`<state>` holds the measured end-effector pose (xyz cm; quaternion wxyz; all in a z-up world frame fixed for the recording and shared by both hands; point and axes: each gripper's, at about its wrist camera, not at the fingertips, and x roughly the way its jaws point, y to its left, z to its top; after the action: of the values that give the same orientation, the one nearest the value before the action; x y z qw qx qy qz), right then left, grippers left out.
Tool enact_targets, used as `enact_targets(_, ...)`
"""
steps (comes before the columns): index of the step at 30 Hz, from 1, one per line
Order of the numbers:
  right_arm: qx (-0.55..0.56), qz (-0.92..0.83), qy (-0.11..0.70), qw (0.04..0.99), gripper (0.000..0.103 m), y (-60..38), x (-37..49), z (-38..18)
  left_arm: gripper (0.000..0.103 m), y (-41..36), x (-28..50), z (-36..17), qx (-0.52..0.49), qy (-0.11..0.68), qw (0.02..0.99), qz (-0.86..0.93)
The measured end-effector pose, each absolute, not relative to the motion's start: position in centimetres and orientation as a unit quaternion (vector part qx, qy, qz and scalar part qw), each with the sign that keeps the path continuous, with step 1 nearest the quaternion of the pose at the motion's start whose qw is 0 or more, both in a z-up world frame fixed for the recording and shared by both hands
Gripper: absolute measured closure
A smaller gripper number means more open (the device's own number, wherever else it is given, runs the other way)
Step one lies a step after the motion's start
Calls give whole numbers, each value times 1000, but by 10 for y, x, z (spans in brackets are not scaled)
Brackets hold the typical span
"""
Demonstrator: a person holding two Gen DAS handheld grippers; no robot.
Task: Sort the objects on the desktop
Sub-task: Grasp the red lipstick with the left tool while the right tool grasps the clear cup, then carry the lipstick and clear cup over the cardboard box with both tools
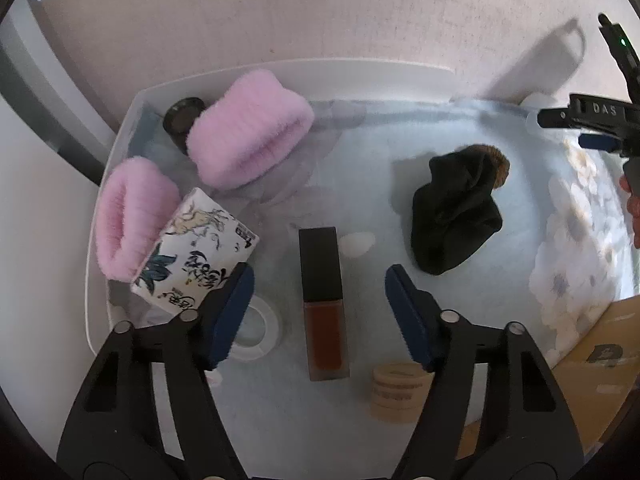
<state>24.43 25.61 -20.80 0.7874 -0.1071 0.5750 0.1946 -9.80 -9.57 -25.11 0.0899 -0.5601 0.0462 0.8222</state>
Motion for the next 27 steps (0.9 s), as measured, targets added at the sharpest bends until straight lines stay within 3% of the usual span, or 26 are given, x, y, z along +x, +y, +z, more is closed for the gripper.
enact_targets(1, -107, 193, 576, 787, 7, 256, 245, -210, 48, -95, -97, -253, -562, 47, 92, 821)
enact_targets(4, -108, 186, 577, 788, 23, 256, 246, -214, 58, -94, -96, -257, -565, 49, 94, 818)
enact_targets(9, -103, 183, 580, 787, 60, 251, 247, -219, 75, -91, -94, -260, -568, 50, 100, 815)
enact_targets(10, -100, 185, 582, 785, 61, 250, 246, -220, 82, -91, -93, -260, -568, 48, 102, 815)
enact_targets(12, -100, 185, 582, 786, 61, 248, 245, -220, 85, -92, -92, -259, -568, 46, 103, 815)
enact_targets(27, -78, 195, 578, 788, 61, 221, 234, -198, 85, -88, -81, -230, -568, 31, 119, 814)
